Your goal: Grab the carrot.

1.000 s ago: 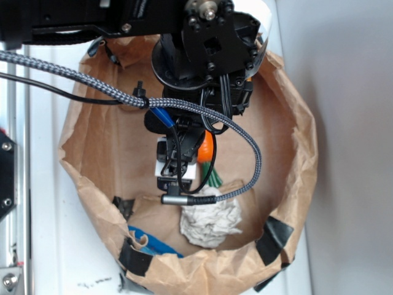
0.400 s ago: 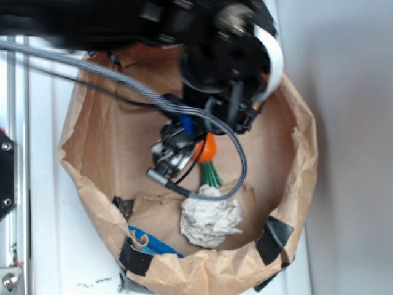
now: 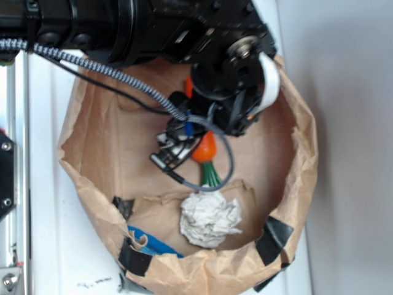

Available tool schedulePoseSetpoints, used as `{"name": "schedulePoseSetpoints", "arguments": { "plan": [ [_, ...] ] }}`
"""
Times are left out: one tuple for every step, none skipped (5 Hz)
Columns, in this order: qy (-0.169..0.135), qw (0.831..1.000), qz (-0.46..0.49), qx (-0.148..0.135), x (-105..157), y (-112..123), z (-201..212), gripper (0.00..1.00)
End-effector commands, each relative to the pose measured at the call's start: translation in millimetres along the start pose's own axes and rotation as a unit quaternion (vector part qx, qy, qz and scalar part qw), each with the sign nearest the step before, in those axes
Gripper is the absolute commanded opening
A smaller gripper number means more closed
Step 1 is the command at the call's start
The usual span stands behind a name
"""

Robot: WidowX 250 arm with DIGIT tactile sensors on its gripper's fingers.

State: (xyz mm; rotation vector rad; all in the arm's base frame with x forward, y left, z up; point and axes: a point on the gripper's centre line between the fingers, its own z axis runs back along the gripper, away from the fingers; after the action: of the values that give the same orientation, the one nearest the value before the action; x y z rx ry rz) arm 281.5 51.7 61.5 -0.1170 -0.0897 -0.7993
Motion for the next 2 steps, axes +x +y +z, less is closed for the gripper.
{"name": "schedulePoseSetpoints", "arguments": {
  "plan": [
    [-0.002, 0.998, -0.046, 0.047, -7, -7, -17, 1.00],
    [-0.025, 0.997, -0.058, 0.038, -6, -7, -35, 1.00]
  ]
}}
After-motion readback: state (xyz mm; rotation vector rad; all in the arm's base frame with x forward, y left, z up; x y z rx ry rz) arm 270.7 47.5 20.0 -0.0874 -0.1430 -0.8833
